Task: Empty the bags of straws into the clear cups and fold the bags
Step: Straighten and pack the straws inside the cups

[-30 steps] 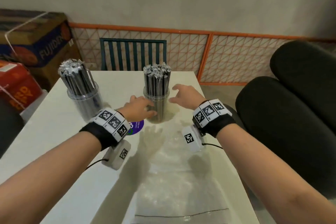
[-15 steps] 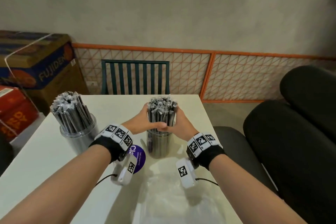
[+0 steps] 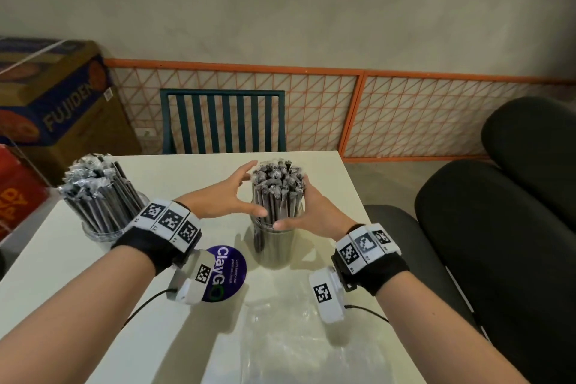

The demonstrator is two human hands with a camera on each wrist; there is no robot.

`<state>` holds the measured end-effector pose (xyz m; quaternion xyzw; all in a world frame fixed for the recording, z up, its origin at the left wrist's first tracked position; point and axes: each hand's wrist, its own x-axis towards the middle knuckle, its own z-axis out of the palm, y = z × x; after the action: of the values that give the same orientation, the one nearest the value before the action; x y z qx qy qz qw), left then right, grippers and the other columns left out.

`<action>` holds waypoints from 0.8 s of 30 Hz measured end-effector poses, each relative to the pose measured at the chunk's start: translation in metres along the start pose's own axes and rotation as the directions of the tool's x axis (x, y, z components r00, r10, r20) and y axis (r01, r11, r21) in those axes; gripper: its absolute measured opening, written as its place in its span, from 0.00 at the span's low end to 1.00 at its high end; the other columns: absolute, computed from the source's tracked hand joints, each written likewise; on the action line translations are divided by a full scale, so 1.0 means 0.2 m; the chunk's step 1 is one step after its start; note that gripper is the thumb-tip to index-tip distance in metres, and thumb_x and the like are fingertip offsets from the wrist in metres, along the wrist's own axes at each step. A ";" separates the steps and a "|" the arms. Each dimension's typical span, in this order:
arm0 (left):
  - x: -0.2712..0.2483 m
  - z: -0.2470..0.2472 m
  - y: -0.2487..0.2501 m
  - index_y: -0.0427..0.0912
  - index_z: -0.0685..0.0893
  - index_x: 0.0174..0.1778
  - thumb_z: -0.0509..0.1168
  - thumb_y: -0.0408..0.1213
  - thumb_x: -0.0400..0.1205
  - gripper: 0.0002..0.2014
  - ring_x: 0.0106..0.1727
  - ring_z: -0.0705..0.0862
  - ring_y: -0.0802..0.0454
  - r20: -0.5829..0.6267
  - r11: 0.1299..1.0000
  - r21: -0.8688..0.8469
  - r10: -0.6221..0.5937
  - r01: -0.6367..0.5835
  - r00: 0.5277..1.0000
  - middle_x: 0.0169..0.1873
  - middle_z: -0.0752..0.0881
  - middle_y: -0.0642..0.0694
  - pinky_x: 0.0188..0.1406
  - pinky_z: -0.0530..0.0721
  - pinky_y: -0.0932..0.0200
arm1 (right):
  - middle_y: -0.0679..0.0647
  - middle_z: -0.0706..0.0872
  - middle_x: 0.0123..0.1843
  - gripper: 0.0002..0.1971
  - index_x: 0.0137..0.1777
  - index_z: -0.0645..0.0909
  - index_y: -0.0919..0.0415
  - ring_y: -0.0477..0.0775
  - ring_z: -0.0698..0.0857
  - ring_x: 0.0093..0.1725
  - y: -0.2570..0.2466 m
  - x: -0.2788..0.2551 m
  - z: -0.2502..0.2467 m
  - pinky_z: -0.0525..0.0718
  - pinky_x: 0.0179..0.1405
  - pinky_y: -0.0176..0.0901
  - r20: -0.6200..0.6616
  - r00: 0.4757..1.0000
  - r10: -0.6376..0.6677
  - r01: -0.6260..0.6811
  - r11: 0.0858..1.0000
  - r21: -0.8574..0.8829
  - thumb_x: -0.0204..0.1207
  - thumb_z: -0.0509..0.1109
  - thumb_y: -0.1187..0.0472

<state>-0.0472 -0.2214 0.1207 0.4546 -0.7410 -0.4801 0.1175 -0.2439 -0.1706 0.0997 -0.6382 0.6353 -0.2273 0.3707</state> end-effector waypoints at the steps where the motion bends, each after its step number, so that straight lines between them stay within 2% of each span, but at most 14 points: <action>1: 0.00 0.01 -0.01 0.54 0.46 0.81 0.75 0.53 0.62 0.56 0.76 0.58 0.60 -0.004 1.000 -0.025 0.004 -0.004 1.000 0.76 0.61 0.55 0.75 0.56 0.57 | 0.52 0.68 0.79 0.69 0.83 0.45 0.53 0.52 0.68 0.78 0.02 0.01 0.05 0.68 0.78 0.52 -0.037 0.999 0.014 -0.013 1.000 0.025 0.46 0.84 0.36; 3: 0.00 0.05 0.00 0.51 0.50 0.81 0.73 0.48 0.71 0.48 0.77 0.59 0.59 -0.011 0.999 -0.019 0.029 -0.029 1.000 0.75 0.62 0.57 0.75 0.56 0.60 | 0.49 0.68 0.79 0.74 0.82 0.42 0.48 0.53 0.69 0.78 0.08 0.05 0.14 0.70 0.76 0.60 -0.099 0.995 0.027 -0.018 0.995 0.095 0.39 0.80 0.28; 4: 0.00 0.08 0.02 0.48 0.52 0.81 0.70 0.47 0.75 0.43 0.77 0.60 0.58 -0.023 0.999 0.014 0.042 -0.042 0.999 0.76 0.62 0.55 0.73 0.57 0.63 | 0.49 0.70 0.78 0.71 0.82 0.43 0.46 0.54 0.71 0.77 0.07 0.04 0.16 0.69 0.76 0.64 -0.132 0.991 0.023 -0.010 0.995 0.101 0.41 0.80 0.29; 6: -0.01 0.12 0.09 0.44 0.55 0.80 0.62 0.43 0.82 0.33 0.72 0.62 0.60 -0.067 0.993 0.082 0.087 -0.081 0.994 0.73 0.65 0.52 0.68 0.58 0.67 | 0.50 0.75 0.75 0.60 0.82 0.49 0.48 0.56 0.74 0.74 0.01 0.02 0.16 0.67 0.75 0.66 -0.232 0.973 0.014 0.006 0.996 0.085 0.54 0.81 0.38; 7: -0.01 0.13 0.12 0.43 0.57 0.79 0.60 0.42 0.83 0.30 0.71 0.63 0.59 -0.097 0.991 0.086 0.113 -0.105 0.989 0.72 0.67 0.50 0.68 0.59 0.67 | 0.51 0.78 0.73 0.52 0.80 0.54 0.51 0.56 0.76 0.72 -0.02 0.02 0.14 0.69 0.74 0.65 -0.282 0.959 0.010 0.015 0.996 0.085 0.60 0.80 0.43; 9: -0.01 0.12 0.16 0.44 0.58 0.79 0.58 0.44 0.84 0.28 0.76 0.64 0.53 -0.162 0.987 0.077 0.149 -0.138 0.975 0.74 0.67 0.47 0.74 0.60 0.59 | 0.51 0.81 0.69 0.44 0.78 0.61 0.52 0.54 0.79 0.69 -0.06 0.01 0.09 0.74 0.72 0.55 -0.298 0.954 -0.029 0.069 0.990 0.127 0.65 0.80 0.50; 11: -0.03 0.09 0.17 0.47 0.58 0.80 0.58 0.50 0.83 0.30 0.79 0.60 0.48 -0.165 0.985 0.133 0.130 -0.109 0.978 0.77 0.64 0.46 0.77 0.58 0.52 | 0.52 0.81 0.68 0.39 0.76 0.65 0.55 0.51 0.79 0.67 -0.08 0.00 0.03 0.75 0.67 0.43 -0.233 0.971 -0.060 0.096 0.985 0.146 0.66 0.80 0.55; 13: -0.04 0.06 0.14 0.51 0.54 0.81 0.59 0.60 0.76 0.40 0.82 0.55 0.47 -0.108 0.978 0.204 0.065 -0.042 0.992 0.81 0.58 0.49 0.79 0.56 0.46 | 0.55 0.76 0.72 0.38 0.75 0.68 0.58 0.53 0.75 0.71 -0.07 -0.02 -0.02 0.73 0.68 0.43 -0.185 0.982 -0.043 0.051 0.998 0.039 0.67 0.80 0.52; 14: -0.05 0.04 0.12 0.53 0.50 0.82 0.60 0.64 0.72 0.44 0.82 0.52 0.47 -0.080 0.971 0.236 0.042 -0.022 0.996 0.82 0.53 0.50 0.80 0.56 0.44 | 0.56 0.71 0.76 0.41 0.77 0.65 0.60 0.55 0.71 0.75 -0.06 -0.04 -0.03 0.70 0.72 0.45 -0.172 0.985 -0.005 0.000 1.000 -0.027 0.67 0.79 0.50; 16: -0.05 0.01 0.06 0.56 0.44 0.82 0.64 0.69 0.65 0.54 0.83 0.50 0.49 -0.047 0.974 0.225 0.009 0.002 0.999 0.83 0.48 0.51 0.79 0.55 0.47 | 0.57 0.60 0.82 0.49 0.82 0.56 0.63 0.55 0.61 0.81 -0.03 -0.08 -0.04 0.62 0.78 0.46 -0.191 0.979 0.076 -0.088 0.995 -0.051 0.67 0.78 0.47; 19: -0.03 -0.05 -0.01 0.61 0.43 0.81 0.68 0.77 0.48 0.67 0.82 0.54 0.47 -0.031 0.997 0.071 -0.037 0.039 0.999 0.83 0.53 0.49 0.76 0.59 0.49 | 0.54 0.55 0.84 0.52 0.83 0.49 0.62 0.53 0.58 0.83 -0.01 -0.14 0.03 0.59 0.79 0.44 -0.251 0.964 0.083 -0.077 0.997 0.033 0.67 0.78 0.50; 21: -0.02 -0.05 -0.02 0.62 0.44 0.80 0.69 0.77 0.43 0.70 0.82 0.55 0.44 -0.004 0.997 0.043 -0.067 0.067 0.998 0.82 0.55 0.48 0.77 0.59 0.46 | 0.53 0.57 0.84 0.54 0.83 0.48 0.59 0.53 0.60 0.82 -0.02 -0.15 0.11 0.60 0.80 0.47 -0.268 0.961 0.060 -0.047 0.997 0.055 0.65 0.80 0.52; 24: 0.02 -0.02 0.00 0.61 0.44 0.80 0.74 0.71 0.48 0.67 0.82 0.55 0.42 0.022 0.997 0.003 -0.075 0.075 0.997 0.82 0.56 0.45 0.77 0.59 0.44 | 0.52 0.59 0.82 0.59 0.84 0.44 0.56 0.55 0.60 0.81 -0.02 -0.12 0.21 0.61 0.81 0.58 -0.314 0.948 0.051 -0.034 0.998 0.061 0.62 0.82 0.49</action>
<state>-0.0469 -0.2266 0.1208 0.4770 -0.7251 -0.4883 0.0906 -0.2119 -0.1406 0.0815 -0.5695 0.6934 -0.3356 0.2868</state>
